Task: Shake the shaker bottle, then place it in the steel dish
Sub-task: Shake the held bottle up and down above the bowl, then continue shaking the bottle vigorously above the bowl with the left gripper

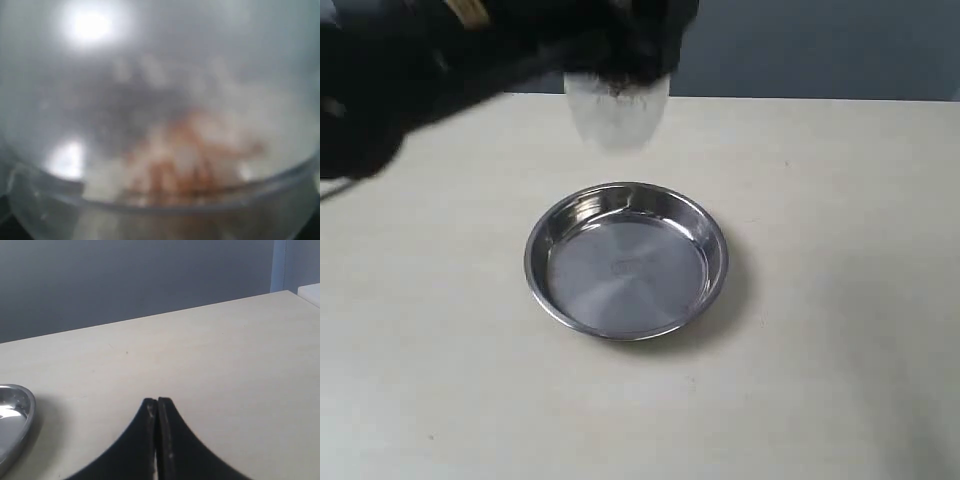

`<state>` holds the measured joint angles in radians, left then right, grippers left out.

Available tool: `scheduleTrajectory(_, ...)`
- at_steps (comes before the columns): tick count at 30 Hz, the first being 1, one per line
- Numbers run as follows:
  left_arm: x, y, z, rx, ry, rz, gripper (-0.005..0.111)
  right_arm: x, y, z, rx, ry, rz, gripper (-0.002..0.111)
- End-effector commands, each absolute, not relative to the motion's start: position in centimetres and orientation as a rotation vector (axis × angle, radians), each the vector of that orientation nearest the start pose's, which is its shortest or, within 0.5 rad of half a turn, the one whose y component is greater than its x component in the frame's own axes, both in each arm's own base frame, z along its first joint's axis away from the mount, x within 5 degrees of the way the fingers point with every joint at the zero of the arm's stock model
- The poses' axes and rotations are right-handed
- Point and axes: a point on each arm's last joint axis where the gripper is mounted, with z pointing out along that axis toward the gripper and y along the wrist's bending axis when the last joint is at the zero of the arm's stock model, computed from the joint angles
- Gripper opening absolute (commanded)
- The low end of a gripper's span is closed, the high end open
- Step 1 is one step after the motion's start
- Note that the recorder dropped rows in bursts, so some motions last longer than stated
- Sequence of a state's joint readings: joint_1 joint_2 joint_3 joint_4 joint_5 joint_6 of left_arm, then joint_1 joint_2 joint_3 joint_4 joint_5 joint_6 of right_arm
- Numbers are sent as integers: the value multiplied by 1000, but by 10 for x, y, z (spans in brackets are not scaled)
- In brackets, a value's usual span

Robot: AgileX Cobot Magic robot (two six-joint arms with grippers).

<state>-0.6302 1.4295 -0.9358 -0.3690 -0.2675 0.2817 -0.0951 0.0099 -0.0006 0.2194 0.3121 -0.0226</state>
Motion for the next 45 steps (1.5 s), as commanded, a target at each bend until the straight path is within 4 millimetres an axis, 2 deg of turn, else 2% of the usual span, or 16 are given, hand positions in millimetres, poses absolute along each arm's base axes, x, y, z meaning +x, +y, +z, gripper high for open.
scheduleTrajectory(1, 255, -201, 336, 573, 1546, -401, 0, 55, 0, 186, 205, 1776, 118, -1)
scheduleTrajectory(3, 250, -198, 348, 531, 1545, -441, 0, 55, 0, 186, 205, 1776, 118, -1)
scheduleTrajectory(7, 261, -195, 239, 540, 1953, -400, 0, 55, 0, 186, 205, 1776, 118, -1)
scheduleTrajectory(12, 247, -195, 353, 519, 1467, -446, 0, 55, 0, 186, 205, 1776, 118, -1)
scheduleTrajectory(14, 252, -191, 336, 495, 1624, -462, 0, 55, 0, 186, 205, 1776, 118, -1)
scheduleTrajectory(17, 262, -189, 253, 517, 1952, -418, 0, 55, 0, 186, 205, 1776, 118, -1)
scheduleTrajectory(23, 239, -188, 345, 577, 1568, -439, 0, 55, 0, 186, 205, 1776, 118, -1)
scheduleTrajectory(26, 248, -181, 283, 499, 1816, -451, 0, 55, 0, 186, 205, 1776, 118, -1)
scheduleTrajectory(30, 239, -184, 268, 782, 1703, -289, 0, 55, 0, 186, 205, 1776, 118, -1)
scheduleTrajectory(32, 274, -129, 266, 32, 1781, -342, 0, 55, 0, 186, 205, 1776, 118, -1)
scheduleTrajectory(35, 225, -202, 263, 933, 1688, -379, 0, 55, 0, 186, 205, 1776, 118, -1)
scheduleTrajectory(36, 235, -194, 263, 854, 1705, -370, 0, 55, 0, 186, 205, 1776, 118, -1)
scheduleTrajectory(38, 282, -145, 249, 15, 1893, -485, 0, 55, 0, 186, 205, 1776, 118, -1)
scheduleTrajectory(40, 243, -193, 260, 783, 1761, -389, 0, 55, 0, 186, 205, 1776, 118, -1)
scheduleTrajectory(43, 280, -150, 255, 71, 1922, -509, 0, 55, 0, 186, 202, 1776, 114, -1)
scheduleTrajectory(45, 243, -191, 261, 804, 1817, -353, 0, 55, 0, 186, 205, 1776, 118, -1)
